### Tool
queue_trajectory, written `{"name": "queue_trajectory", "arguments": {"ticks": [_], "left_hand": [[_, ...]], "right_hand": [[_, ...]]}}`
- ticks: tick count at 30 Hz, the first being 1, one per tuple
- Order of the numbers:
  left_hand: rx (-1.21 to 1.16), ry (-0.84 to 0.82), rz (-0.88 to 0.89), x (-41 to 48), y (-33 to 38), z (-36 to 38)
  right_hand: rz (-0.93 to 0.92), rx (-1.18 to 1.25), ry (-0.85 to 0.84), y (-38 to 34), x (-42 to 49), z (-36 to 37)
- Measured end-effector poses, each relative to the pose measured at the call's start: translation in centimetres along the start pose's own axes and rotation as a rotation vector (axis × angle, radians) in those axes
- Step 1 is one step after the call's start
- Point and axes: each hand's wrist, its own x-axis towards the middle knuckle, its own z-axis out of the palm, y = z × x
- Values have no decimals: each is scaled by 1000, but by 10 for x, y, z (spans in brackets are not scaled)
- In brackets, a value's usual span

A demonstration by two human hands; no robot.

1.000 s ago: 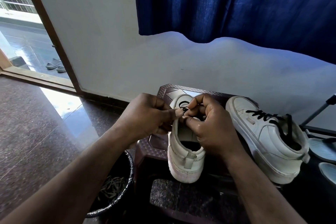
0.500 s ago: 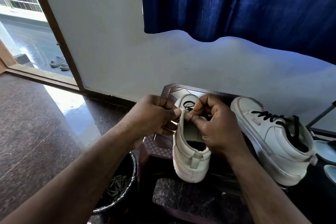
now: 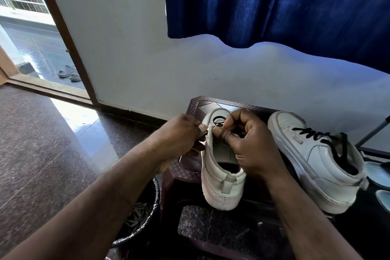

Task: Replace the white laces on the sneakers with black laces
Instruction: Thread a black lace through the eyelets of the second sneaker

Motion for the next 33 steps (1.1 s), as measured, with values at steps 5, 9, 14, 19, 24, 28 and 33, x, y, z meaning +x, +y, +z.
{"name": "queue_trajectory", "arguments": {"ticks": [5,9,14,19,24,28,33], "left_hand": [[250,151,-32,13,-13,-34],[65,137,87,15,-15,-36],[151,-122,265,5,-13,-18],[188,-50,166,7,-16,-20],[852,204,48,16,-31,-44],[697,98,130,14,-29,-47],[192,-74,283,4,-17,-22]], "right_hand": [[-29,215,6,-1,0,-3],[-14,288,6,0,1,-2],[-42,272,5,2,3,0],[-8,371,-11,1,6,-1],[33,628,54,-1,13,-16],[23,804,69,-6,20,-32],[14,842,56,-7,19,-32]]}}
